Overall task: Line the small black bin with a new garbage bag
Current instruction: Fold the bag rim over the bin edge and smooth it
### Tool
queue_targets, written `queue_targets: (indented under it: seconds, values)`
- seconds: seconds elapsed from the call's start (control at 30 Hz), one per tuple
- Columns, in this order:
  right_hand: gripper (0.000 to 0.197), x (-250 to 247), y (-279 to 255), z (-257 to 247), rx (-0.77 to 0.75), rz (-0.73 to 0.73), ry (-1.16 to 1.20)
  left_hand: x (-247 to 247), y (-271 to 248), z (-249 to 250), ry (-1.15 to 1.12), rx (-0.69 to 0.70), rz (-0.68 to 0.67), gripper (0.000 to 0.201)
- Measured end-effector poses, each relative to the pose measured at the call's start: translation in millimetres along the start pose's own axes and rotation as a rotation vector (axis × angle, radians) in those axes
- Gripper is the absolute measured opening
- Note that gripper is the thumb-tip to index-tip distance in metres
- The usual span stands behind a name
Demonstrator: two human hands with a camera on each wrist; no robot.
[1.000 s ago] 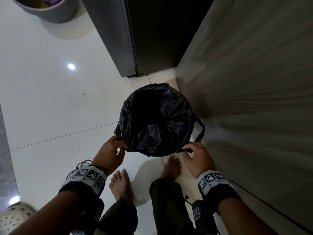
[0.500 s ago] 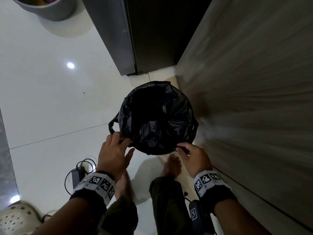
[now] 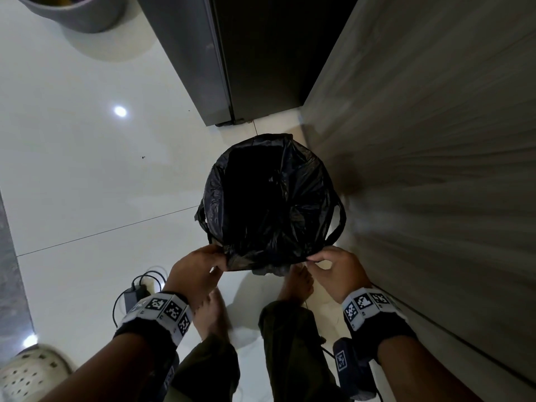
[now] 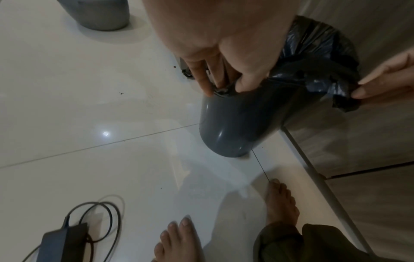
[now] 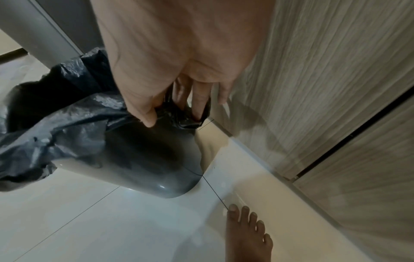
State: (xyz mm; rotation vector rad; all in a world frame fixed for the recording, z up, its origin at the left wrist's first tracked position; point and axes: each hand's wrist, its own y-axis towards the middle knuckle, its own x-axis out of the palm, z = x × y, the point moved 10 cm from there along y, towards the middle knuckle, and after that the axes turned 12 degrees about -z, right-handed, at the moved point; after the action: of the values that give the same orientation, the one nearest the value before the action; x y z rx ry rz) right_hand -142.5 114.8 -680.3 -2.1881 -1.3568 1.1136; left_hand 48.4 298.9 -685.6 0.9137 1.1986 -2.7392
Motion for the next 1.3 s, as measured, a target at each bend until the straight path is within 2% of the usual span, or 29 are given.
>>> queue_targets:
  seconds: [0.13,0.33,0.43,0.57,0.63,0.7,0.77,0.87,0.97,1.07,1.17,1.3]
  values:
    - [0.01,2.7,8.4,9.9,0.128,0.023,-0.076,4.9,6.4,-15.8,-0.054,-0.117,0.045,0.019]
    - [0.017,8.0,17.0,31.5,0.353,0.012,-0.099,5.3,19.7,-21.1,-0.086,-0.18,0.071,0.034]
    - [0.015,11.8,21.3,40.0,0.402,-0.042,-0.044,5.1,26.1,-12.6,-0.047,-0.126,0.06,0.03]
    - [0.017,8.0,21.1,37.5,0.362,-0.085,0.079,6.1,19.4,-9.7,-0.048,-0.025,0.038,0.022]
    - [0.016,-11.2,14.5,35.2,0.355,0.02,0.148,-1.6,9.4,-16.2,-0.091,-0.042,0.07,0.024]
    - [0.014,-35.3,6.5,23.0,0.314,0.148,0.171,-20.3,-4.4,-16.7,-0.106,-0.071,0.184,0.025]
    - [0.013,-54.2,2.6,-3.8,0.229,0.217,0.129,-40.9,-15.3,-3.9,-0.044,-0.061,0.293,0.029]
    - [0.019,-63.9,12.2,-59.9,0.036,0.22,-0.13,-61.0,-16.9,39.5,0.106,0.064,0.391,0.028]
    - [0.023,-40.0,39.6,-112.3,-0.187,0.08,-0.403,-46.0,7.6,77.4,0.216,0.159,0.285,0.034]
    - [0.028,-2.9,71.0,-133.4,-0.296,-0.132,-0.658,-12.6,37.3,92.7,0.414,0.122,0.123,0.05]
    - [0.032,8.0,98.3,-121.5,-0.21,-0.259,-0.901,2.2,52.8,85.0,0.583,-0.038,-0.03,0.059]
    - [0.039,6.2,110.9,-95.6,-0.058,-0.385,-1.239,15.7,60.4,59.8,0.696,-0.214,-0.224,0.069]
